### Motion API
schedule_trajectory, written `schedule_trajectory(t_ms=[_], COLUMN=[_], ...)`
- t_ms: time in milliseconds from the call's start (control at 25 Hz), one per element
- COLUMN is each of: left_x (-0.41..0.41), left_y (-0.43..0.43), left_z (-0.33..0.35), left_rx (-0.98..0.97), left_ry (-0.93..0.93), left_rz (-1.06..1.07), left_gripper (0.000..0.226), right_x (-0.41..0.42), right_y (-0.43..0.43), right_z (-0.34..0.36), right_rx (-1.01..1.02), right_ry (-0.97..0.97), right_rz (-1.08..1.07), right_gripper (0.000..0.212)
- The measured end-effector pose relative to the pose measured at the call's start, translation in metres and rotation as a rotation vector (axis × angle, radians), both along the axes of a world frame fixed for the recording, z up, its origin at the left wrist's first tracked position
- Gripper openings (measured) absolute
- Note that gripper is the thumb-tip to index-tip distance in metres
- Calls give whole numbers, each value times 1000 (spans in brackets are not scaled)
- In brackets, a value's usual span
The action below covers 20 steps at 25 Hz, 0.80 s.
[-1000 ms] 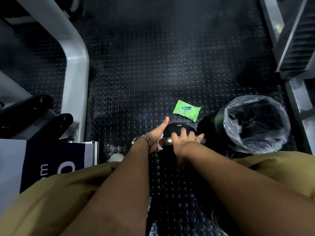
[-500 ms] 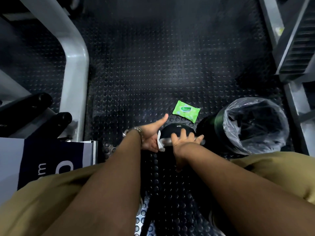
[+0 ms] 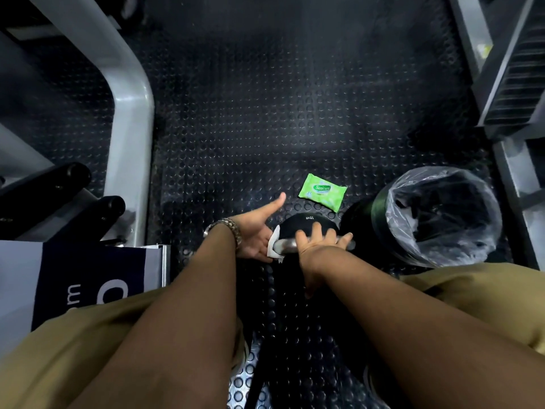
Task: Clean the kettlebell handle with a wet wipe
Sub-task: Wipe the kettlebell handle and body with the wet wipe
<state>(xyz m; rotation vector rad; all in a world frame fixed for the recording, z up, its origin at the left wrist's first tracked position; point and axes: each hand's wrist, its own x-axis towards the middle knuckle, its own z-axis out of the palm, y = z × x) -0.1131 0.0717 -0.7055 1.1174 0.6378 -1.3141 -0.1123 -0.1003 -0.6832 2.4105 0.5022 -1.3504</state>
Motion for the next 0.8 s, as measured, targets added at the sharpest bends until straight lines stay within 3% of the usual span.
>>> schedule_trajectory(t_ms=[120, 200, 280, 400, 480, 680, 800], left_x=[-16, -21, -19, -10, -8, -23, -26], left_y=[-29, -43, -34, 1, 12, -25, -39], left_z=[-28, -35, -23, 4, 7, -16, -29], left_rx=[20, 48, 46, 20, 5, -2, 48], left_ry=[-18, -24, -19, -14, -9, -21, -43], left_rz=[234, 304, 264, 64, 47, 325, 403], left_gripper=[100, 94, 98, 131, 136, 113, 111], right_x=[0, 0, -1, -2, -1, -2, -2], right_y=[0, -1, -2, -3, -2, -1, -2], right_z=[-1, -1, 1, 3, 4, 4, 4], right_rx=[4, 12, 20, 45, 54, 34, 45], right_ry=[6, 0, -2, -3, -1, -3, -1], right_rz=[-4, -6, -6, -11, -17, -6, -18], right_gripper=[136, 134, 133, 131, 130, 128, 126])
